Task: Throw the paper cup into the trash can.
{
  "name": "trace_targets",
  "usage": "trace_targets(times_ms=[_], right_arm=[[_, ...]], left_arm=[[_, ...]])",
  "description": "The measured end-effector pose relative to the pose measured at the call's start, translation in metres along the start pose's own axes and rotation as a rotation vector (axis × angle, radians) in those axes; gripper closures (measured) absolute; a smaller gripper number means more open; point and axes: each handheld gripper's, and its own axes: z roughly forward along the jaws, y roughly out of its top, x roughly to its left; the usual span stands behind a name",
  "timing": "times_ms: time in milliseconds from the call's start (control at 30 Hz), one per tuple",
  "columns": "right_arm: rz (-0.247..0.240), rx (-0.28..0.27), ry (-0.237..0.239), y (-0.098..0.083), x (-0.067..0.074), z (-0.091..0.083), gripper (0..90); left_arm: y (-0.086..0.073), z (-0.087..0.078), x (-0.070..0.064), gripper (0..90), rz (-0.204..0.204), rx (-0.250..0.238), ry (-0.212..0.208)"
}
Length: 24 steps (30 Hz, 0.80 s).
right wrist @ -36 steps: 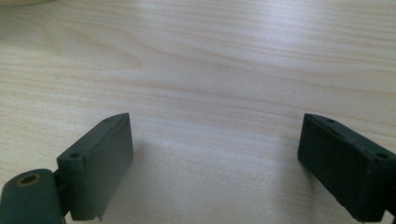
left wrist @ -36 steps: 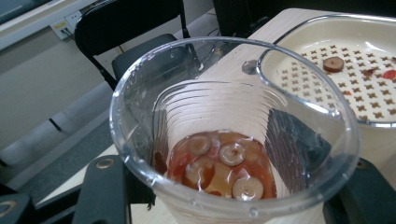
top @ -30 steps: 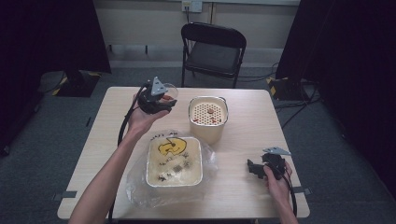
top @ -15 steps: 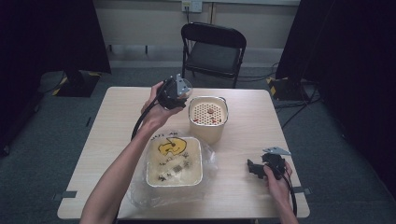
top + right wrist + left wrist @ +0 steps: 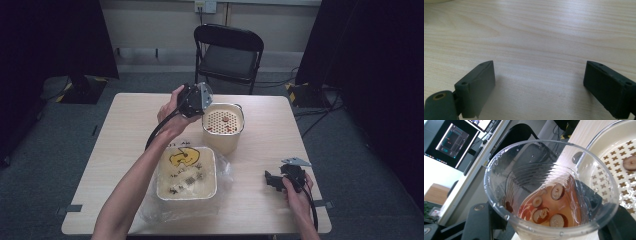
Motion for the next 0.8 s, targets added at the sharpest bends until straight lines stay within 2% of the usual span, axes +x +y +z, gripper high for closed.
trace_targets(times_ms=[100, 200, 267, 300, 400, 467, 667, 800], right_arm=[[0.000, 0.000, 0.000, 0.000, 0.000, 0.000, 9.4], [0.000, 0.000, 0.000, 0.000, 0.000, 0.000, 9.4], [-0.001, -0.001, -0.001, 0.000, 0.000, 0.000, 9.4], [-0.001, -0.001, -0.001, 0.000, 0.000, 0.000, 9.4], [-0.001, -0.001, -0.001, 0.000, 0.000, 0.000, 9.4], [-0.001, -0.001, -0.001, 0.000, 0.000, 0.000, 9.4], [-0.001, -0.001, -0.001, 0.000, 0.000, 0.000, 9.4], [-0.001, -0.001, -0.001, 0.000, 0.000, 0.000, 9.4]], left_arm=[[0.004, 0.004, -0.003, 39.3, 0.080, 0.036, 0.012], [0.009, 0.005, -0.004, 40.0, 0.095, 0.042, 0.009], [0.012, 0.005, -0.005, 40.4, 0.139, 0.048, 0.018], [0.014, 0.006, -0.006, 40.4, 0.165, 0.061, 0.019], [0.021, 0.006, -0.011, 40.6, 0.295, 0.097, 0.048], [0.026, 0.006, -0.014, 40.8, 0.356, 0.112, 0.060], [0.034, 0.008, -0.021, 40.8, 0.442, 0.135, 0.060], [0.037, 0.008, -0.027, 41.0, 0.559, 0.151, 0.104]])
